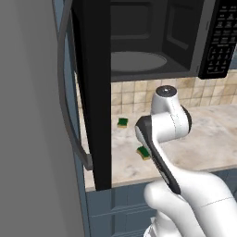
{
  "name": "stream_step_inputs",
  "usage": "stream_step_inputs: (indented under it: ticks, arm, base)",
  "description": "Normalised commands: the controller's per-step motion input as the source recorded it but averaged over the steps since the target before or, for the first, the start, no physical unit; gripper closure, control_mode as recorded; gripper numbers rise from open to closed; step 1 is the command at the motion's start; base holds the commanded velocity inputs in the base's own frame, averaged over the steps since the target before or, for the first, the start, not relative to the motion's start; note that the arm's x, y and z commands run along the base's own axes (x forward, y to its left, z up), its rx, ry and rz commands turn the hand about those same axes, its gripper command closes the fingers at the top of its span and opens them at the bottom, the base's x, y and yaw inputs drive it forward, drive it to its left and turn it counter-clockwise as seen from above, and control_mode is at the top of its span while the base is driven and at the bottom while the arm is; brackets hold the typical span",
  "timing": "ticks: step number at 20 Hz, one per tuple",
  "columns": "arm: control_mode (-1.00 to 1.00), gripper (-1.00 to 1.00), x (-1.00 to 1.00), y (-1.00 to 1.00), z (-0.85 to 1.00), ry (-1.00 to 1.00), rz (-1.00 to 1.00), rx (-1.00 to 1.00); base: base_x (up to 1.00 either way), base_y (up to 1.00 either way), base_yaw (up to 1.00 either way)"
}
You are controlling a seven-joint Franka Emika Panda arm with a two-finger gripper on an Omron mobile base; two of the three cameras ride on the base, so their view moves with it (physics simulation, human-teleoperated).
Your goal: Place the sponge inside the microwave to prepare for sanitizing.
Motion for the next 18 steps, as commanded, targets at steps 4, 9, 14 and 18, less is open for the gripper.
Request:
stream_step_inputs:
  ticks: [4,9,14,18]
  arm:
    - [-1.0,-1.0,0.22,0.0,-0.39,0.0,0.0,0.01]
    - [-1.0,-1.0,0.31,0.0,-0.17,0.06,0.01,0.03]
    - [-1.0,-1.0,0.31,-0.06,-0.32,0.01,0.0,0.0]
    - [-1.0,-1.0,0.33,-0.06,-0.46,0.0,0.0,0.0]
  base:
    - [0.0,0.0,0.0]
    - [0.0,0.0,0.0]
    - [0.0,0.0,0.0]
    - [0.0,0.0,0.0]
